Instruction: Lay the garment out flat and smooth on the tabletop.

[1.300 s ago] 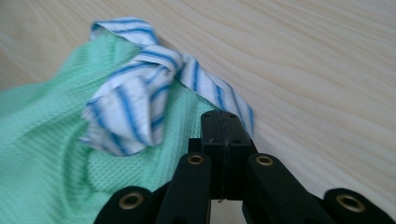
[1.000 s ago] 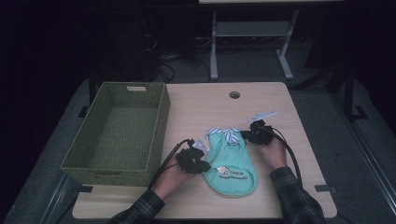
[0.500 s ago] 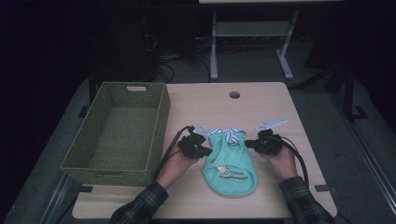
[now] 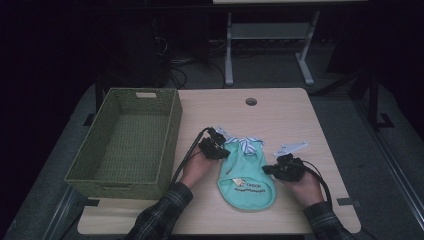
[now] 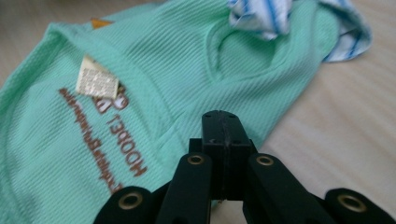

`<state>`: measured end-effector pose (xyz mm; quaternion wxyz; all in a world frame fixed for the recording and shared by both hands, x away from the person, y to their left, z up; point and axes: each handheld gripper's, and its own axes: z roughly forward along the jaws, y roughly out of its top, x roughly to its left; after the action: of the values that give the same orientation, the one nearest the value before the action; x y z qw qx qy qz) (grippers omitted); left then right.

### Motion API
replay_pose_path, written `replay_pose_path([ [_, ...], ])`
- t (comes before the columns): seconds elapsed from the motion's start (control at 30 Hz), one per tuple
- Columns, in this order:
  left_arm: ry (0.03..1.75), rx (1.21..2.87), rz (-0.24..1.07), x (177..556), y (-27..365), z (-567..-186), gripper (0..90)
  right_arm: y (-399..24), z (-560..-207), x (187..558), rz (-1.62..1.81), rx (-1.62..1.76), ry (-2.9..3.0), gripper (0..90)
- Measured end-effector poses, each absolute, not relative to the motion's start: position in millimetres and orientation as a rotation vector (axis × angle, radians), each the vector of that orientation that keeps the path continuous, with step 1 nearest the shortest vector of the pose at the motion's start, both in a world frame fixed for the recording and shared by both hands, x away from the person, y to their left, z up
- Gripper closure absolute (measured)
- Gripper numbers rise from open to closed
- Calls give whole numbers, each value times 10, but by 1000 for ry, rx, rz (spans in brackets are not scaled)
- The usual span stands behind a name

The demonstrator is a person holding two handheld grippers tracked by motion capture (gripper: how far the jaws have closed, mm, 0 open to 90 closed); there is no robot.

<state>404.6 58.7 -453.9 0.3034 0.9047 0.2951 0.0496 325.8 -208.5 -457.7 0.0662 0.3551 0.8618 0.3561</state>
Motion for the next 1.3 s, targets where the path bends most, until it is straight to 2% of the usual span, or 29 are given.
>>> replay_pose_path([
  [0.37,758,2433,155,3977,596,-4545,896,-2104,-4635,3234,1003,1064,2627,898],
  [0.9,690,2487,49,3484,621,-4506,896,-2225,-4636,3353,963,1107,2561,898],
  [1.1,716,2396,65,3577,668,-4336,893,-2192,-4599,3330,999,1085,2562,898],
  [1.3,759,2342,91,3771,768,-4244,852,-2132,-4537,3287,1041,1060,2566,898],
])
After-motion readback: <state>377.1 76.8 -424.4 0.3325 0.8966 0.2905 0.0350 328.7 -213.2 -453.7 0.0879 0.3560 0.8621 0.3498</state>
